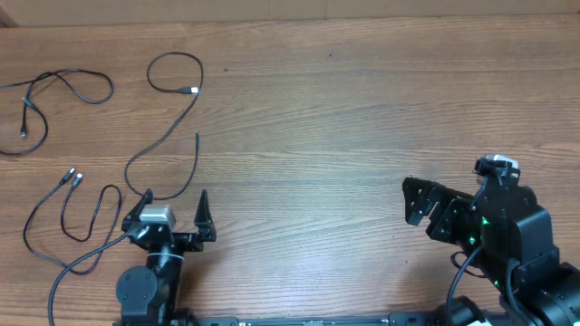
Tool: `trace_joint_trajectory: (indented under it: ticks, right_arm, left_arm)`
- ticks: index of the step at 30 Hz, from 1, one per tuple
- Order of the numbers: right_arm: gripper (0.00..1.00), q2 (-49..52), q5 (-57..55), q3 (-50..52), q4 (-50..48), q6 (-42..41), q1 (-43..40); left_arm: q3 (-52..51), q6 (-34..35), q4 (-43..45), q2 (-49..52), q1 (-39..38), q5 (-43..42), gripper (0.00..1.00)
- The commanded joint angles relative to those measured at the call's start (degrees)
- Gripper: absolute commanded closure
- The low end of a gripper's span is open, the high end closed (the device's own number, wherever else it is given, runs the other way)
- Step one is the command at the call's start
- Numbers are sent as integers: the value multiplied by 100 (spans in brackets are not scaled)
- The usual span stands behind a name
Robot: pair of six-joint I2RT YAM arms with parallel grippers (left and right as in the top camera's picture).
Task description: Untangle cables
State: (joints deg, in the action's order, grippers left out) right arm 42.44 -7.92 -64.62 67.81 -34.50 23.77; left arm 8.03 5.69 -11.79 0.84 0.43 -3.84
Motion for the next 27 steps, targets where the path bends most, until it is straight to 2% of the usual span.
trace_joint_trajectory:
  ticks: [1,27]
  right_arm:
    - [0,-15,-61,-103,-15,-20,24]
    - [0,-15,-61,-103,-15,-20,24]
  left_arm:
    - [-363,-136,258,-68,28,76,0]
    - [-780,70,761,-70,28,109,0]
